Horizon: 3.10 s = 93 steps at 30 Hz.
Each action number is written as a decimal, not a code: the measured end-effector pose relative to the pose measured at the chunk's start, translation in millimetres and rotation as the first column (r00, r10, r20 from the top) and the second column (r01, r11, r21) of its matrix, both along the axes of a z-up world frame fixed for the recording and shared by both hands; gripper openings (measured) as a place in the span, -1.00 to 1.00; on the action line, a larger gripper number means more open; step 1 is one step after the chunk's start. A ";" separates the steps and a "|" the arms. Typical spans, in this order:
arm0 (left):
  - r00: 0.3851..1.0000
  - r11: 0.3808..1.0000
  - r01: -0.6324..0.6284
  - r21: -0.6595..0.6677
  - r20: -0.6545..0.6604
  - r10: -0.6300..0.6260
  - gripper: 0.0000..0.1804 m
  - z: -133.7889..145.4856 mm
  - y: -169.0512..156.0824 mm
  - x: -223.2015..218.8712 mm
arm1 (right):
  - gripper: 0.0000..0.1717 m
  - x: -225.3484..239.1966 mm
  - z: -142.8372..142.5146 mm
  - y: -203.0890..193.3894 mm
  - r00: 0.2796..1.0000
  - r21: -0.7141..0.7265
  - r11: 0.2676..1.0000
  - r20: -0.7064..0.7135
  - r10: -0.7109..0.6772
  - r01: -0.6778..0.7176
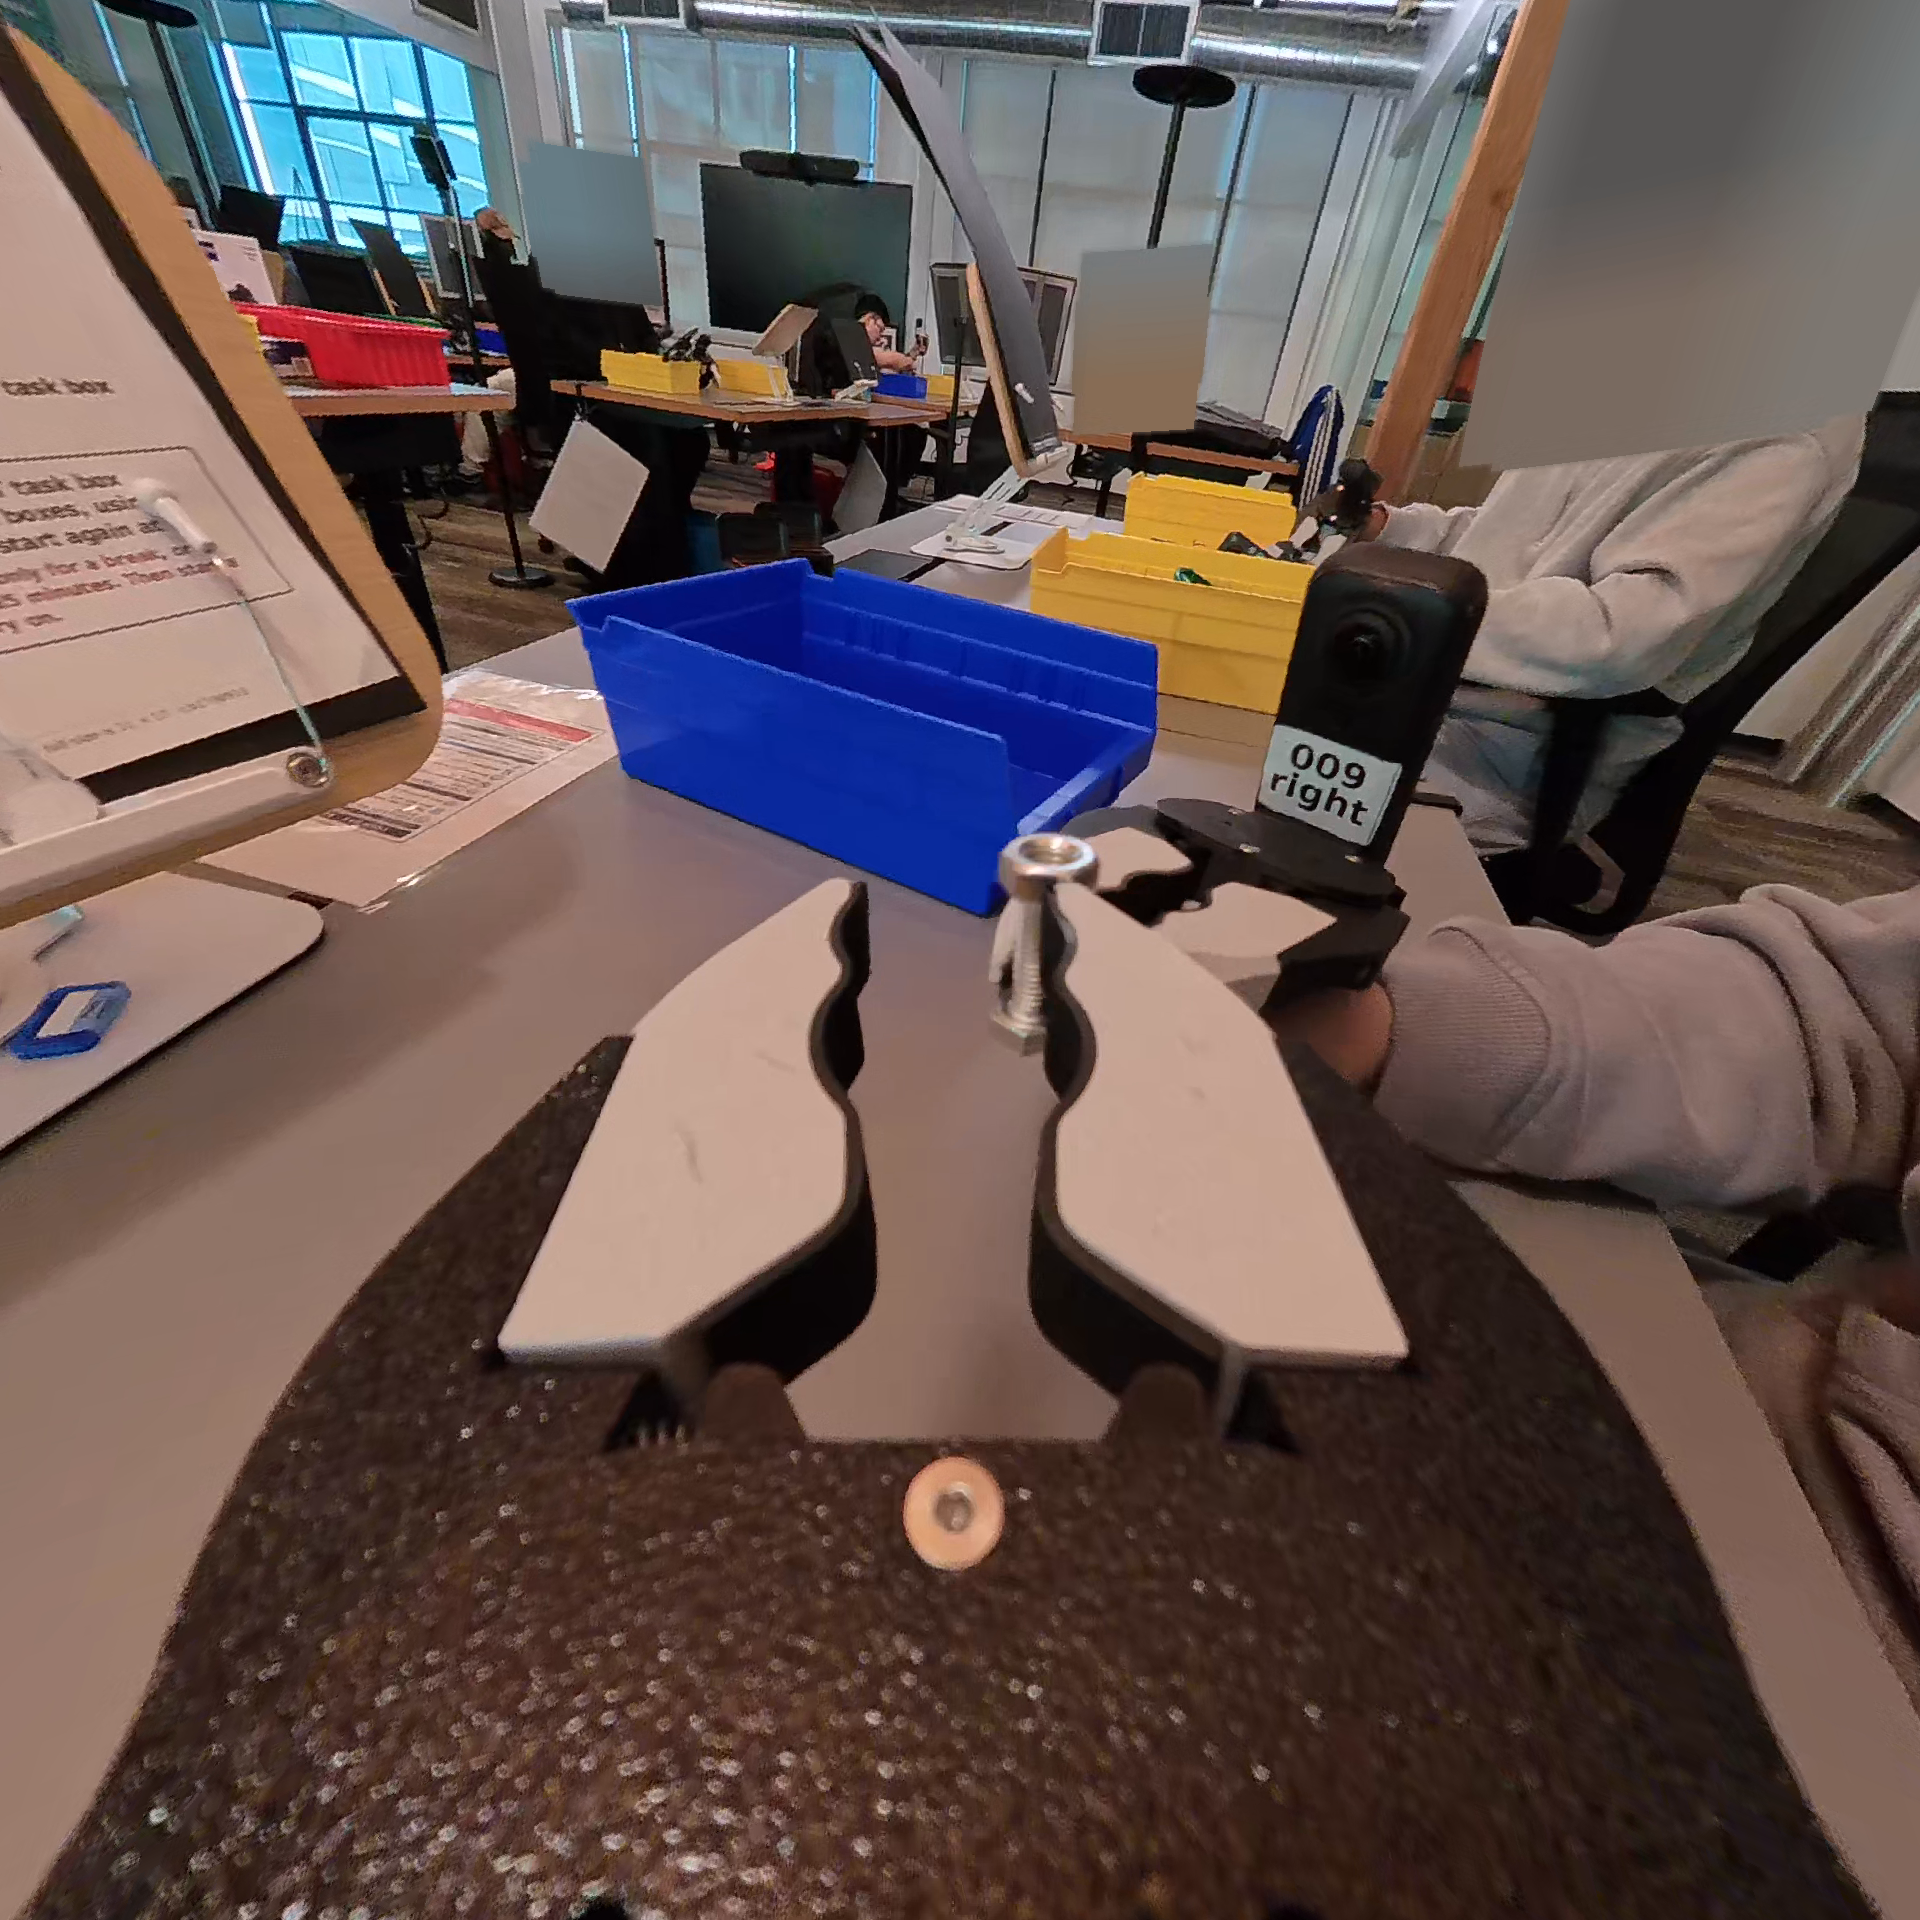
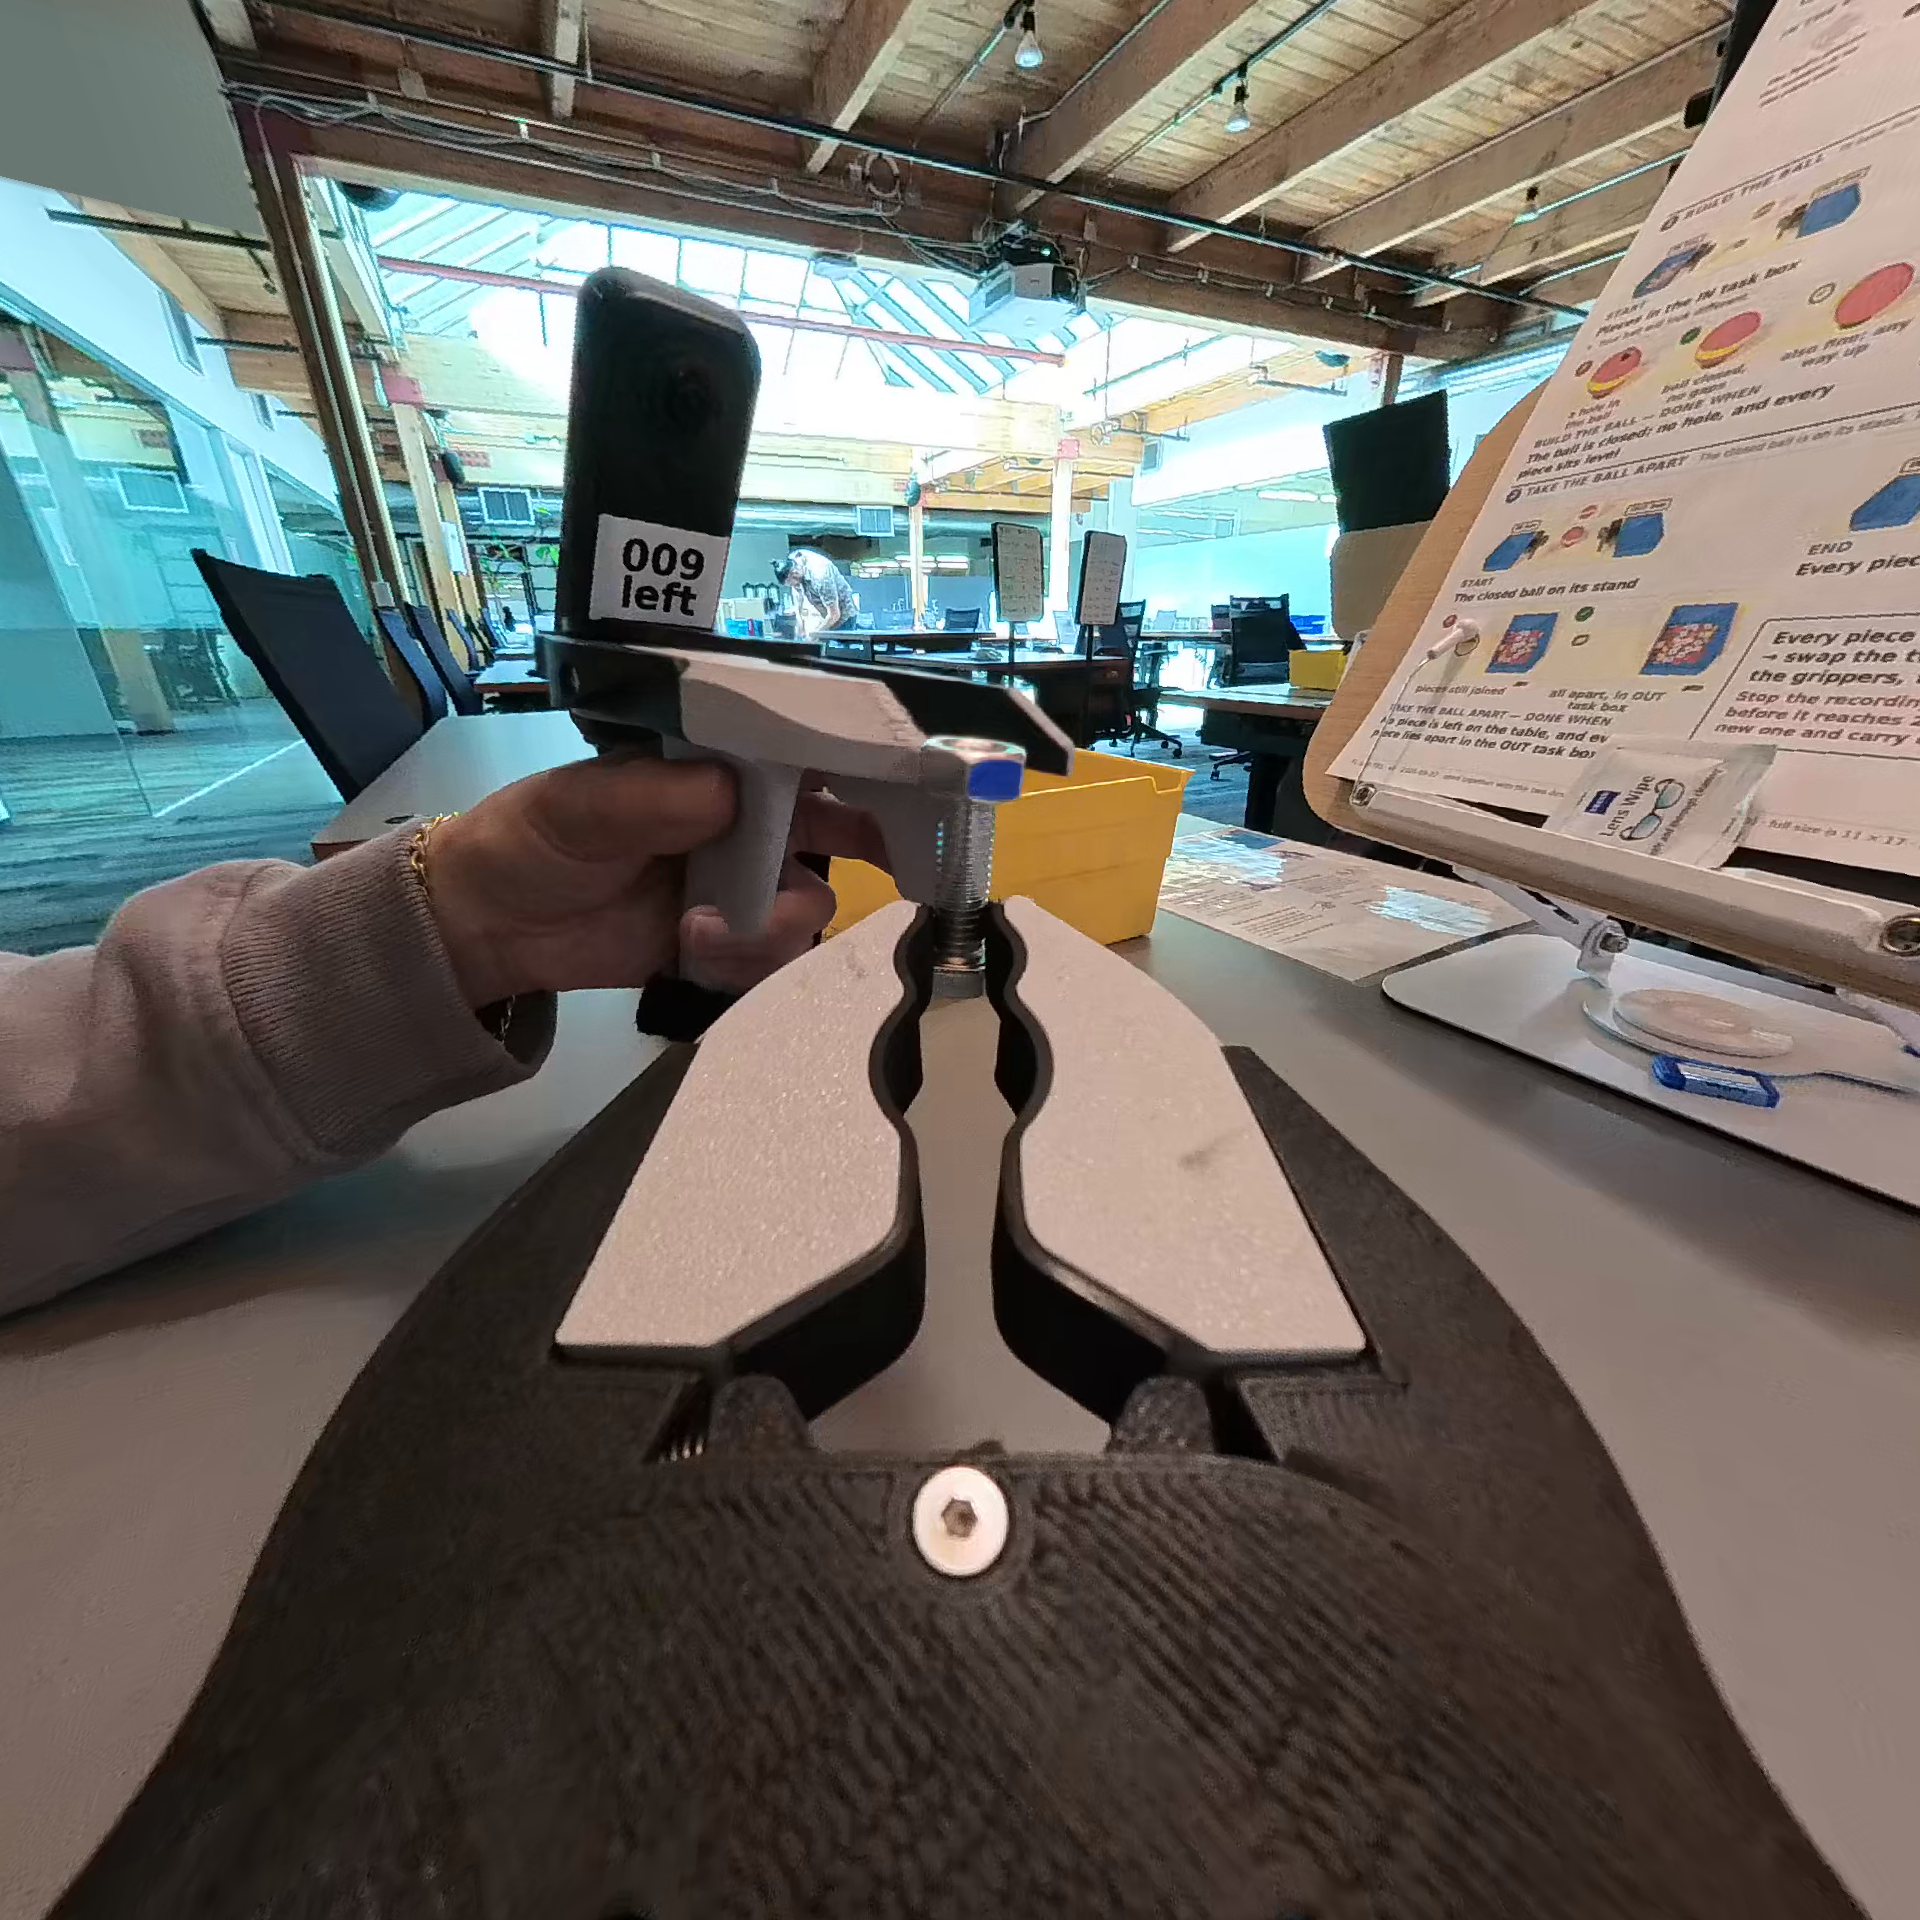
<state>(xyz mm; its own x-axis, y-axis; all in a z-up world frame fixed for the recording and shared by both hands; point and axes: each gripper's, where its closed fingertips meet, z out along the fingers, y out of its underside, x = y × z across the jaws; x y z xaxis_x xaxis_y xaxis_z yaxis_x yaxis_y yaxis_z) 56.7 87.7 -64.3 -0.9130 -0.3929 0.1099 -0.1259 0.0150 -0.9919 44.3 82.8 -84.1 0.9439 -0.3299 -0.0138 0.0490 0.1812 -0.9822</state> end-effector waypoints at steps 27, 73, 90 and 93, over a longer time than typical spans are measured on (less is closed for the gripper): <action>1.000 0.995 -0.001 -0.103 0.017 0.003 -0.54 6.6 -18.8 -4.0 | -0.90 0.8 -0.5 1.1 1.000 -0.013 1.000 -0.004 -0.017 0.016; 0.990 0.981 -0.128 -0.149 -0.086 0.116 -0.46 -7.6 4.2 19.1 | -0.90 14.2 -8.3 -4.3 0.994 -0.063 0.992 -0.033 -0.108 0.105; 0.987 0.975 -0.159 -0.157 -0.055 0.152 -0.47 -5.2 7.4 20.6 | -0.90 16.9 -7.0 -6.7 0.990 -0.016 0.997 -0.110 -0.083 0.082; 0.992 0.987 -0.120 -0.105 -0.044 0.116 -0.41 -11.8 -9.6 14.4 | -0.90 14.9 -9.2 -3.4 0.991 -0.022 0.998 -0.117 -0.067 0.065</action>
